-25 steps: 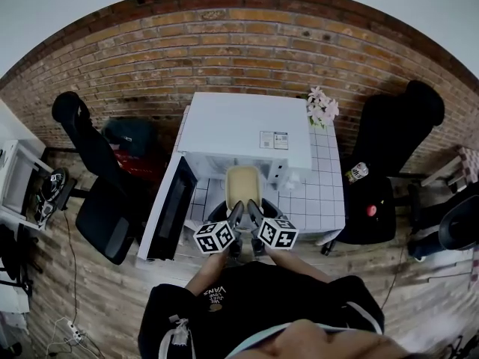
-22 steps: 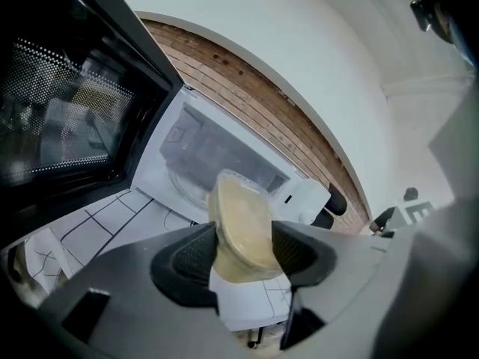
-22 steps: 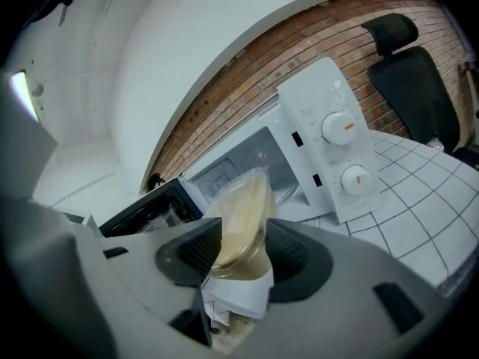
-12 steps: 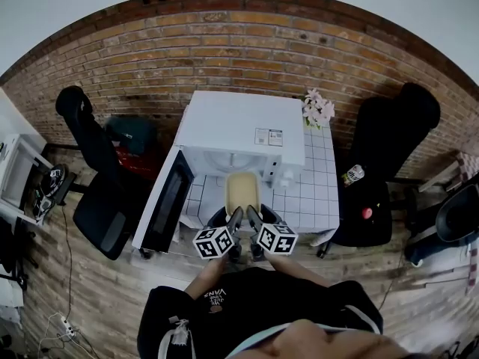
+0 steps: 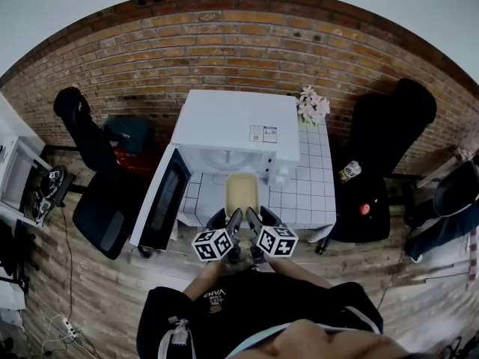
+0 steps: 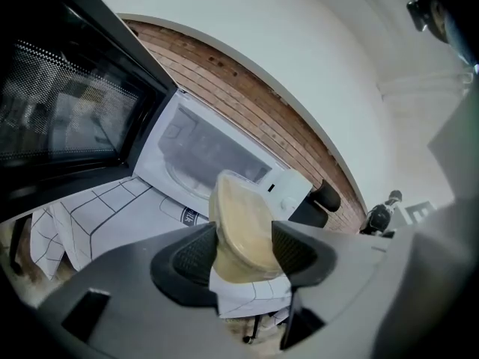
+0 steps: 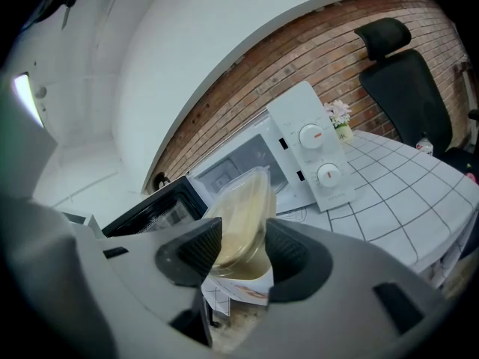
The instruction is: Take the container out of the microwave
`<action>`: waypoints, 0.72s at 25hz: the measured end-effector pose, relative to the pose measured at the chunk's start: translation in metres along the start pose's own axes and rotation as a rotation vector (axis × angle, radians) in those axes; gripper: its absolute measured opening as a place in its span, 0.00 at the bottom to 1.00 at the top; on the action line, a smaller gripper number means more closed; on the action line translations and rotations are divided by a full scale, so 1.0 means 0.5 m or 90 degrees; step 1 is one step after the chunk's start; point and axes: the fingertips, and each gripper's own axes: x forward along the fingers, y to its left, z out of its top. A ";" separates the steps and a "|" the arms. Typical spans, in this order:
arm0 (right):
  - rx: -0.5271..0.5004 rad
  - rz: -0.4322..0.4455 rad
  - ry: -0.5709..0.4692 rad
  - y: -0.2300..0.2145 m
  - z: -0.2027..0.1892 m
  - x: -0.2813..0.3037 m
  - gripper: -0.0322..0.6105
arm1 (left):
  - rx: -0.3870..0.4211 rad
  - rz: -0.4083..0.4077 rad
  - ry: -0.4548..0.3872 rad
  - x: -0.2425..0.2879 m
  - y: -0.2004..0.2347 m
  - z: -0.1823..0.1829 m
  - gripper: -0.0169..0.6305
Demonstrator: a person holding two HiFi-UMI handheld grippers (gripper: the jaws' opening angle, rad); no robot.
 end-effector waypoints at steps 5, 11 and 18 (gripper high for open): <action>0.010 -0.020 -0.014 0.010 -0.003 -0.002 0.32 | 0.007 -0.013 0.009 -0.006 0.005 0.004 0.39; 0.021 -0.039 -0.026 0.048 -0.012 0.004 0.32 | 0.017 -0.031 0.022 -0.029 0.024 0.027 0.39; 0.022 -0.057 -0.034 0.085 -0.030 0.007 0.32 | 0.018 -0.045 0.036 -0.060 0.046 0.038 0.39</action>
